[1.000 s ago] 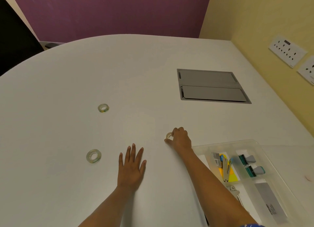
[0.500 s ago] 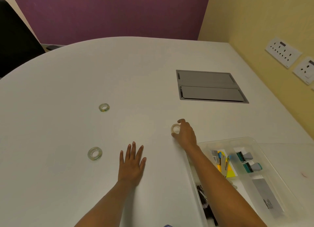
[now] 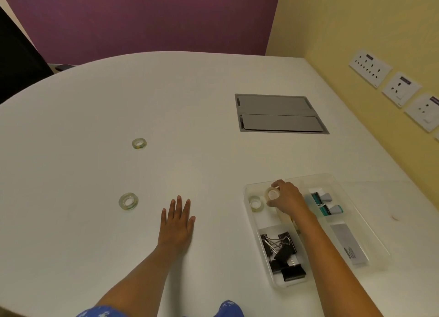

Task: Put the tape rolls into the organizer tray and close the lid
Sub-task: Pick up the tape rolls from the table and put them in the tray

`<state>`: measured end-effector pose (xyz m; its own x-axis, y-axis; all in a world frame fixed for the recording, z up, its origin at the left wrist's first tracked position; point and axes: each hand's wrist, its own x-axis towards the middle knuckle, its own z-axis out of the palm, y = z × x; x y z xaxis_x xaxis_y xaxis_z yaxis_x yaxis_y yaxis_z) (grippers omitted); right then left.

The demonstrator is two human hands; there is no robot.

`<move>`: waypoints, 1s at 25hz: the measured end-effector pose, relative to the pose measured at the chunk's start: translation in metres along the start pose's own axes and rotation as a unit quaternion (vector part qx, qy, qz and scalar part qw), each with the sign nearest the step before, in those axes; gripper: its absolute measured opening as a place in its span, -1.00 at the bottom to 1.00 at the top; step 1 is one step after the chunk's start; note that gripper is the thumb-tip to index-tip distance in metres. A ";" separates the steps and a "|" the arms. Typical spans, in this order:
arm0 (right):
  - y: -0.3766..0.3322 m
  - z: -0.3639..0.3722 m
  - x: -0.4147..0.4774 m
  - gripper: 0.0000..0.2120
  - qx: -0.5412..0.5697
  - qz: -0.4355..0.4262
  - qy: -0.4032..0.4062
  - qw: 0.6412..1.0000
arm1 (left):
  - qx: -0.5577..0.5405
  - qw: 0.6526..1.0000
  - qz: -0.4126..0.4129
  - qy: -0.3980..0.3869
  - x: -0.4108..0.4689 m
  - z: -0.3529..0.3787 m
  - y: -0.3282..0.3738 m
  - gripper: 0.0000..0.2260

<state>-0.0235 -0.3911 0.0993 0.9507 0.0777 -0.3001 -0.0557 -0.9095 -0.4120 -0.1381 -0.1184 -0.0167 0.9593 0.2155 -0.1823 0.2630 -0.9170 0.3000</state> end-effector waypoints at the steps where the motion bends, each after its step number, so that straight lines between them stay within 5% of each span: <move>1: 0.002 0.004 -0.004 -0.45 -0.009 -0.003 -0.001 1.000 | 0.000 1.000 0.000 -0.002 -0.003 0.001 0.000 -0.50; 6: 0.003 0.025 -0.014 -0.49 -0.043 -0.043 0.055 0.997 | -0.001 1.000 -0.001 -0.005 -0.021 0.004 0.000 -0.50; 25: 0.000 0.053 -0.002 -0.57 0.019 -0.064 0.055 0.996 | 0.014 0.999 -0.012 -0.032 -0.035 0.000 0.002 -0.50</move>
<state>-0.0415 -0.3697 0.0545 0.9785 0.1445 -0.1474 0.0586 -0.8791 -0.4730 -0.1711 -0.1276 -0.0097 0.9441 0.2156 -0.2493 0.2814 -0.9211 0.2691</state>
